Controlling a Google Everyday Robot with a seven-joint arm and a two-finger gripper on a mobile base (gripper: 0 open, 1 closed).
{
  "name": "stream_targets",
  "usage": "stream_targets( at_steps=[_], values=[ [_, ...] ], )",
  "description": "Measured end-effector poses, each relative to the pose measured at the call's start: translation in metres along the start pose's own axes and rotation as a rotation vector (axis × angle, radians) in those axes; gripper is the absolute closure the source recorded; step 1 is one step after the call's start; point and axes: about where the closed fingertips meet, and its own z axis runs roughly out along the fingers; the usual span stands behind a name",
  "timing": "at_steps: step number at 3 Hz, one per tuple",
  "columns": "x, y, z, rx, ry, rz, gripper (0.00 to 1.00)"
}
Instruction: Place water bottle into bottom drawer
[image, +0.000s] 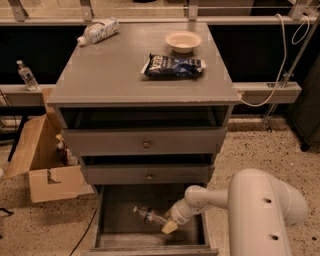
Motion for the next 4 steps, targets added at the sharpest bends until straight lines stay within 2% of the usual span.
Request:
stream_targets(
  at_steps=[1,2,3,4],
  values=[
    [0.006,-0.01,0.011,-0.005,-0.006,0.018,0.11],
    [0.015,-0.022,0.012,0.007,-0.023,0.04,0.0],
    [0.037,-0.03,-0.012,0.038,-0.037,0.075,0.0],
    [0.077,-0.013,-0.084,0.075,-0.094,0.101,0.0]
  ],
)
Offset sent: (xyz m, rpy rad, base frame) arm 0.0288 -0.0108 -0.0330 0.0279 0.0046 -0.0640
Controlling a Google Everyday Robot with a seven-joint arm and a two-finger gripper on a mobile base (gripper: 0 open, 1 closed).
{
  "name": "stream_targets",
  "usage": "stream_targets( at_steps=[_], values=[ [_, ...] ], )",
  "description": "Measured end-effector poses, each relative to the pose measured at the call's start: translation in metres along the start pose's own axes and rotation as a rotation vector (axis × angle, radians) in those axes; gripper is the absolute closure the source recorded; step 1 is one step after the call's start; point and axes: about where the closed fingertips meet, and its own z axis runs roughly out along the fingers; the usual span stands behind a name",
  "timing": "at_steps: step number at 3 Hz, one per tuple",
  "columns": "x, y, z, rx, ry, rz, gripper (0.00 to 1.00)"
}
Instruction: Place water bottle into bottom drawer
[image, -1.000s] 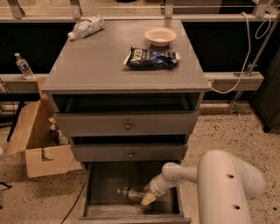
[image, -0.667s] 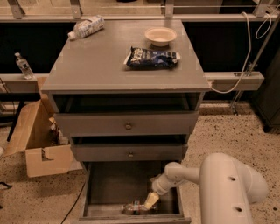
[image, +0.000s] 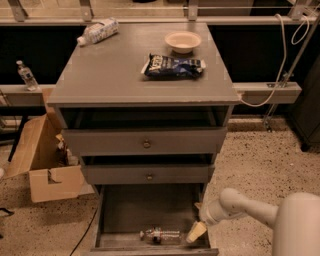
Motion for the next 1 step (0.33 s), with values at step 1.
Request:
stream_targets(
  at_steps=[1],
  values=[
    [0.026,0.008,-0.0515,0.033,-0.057,0.009,0.0]
  ],
)
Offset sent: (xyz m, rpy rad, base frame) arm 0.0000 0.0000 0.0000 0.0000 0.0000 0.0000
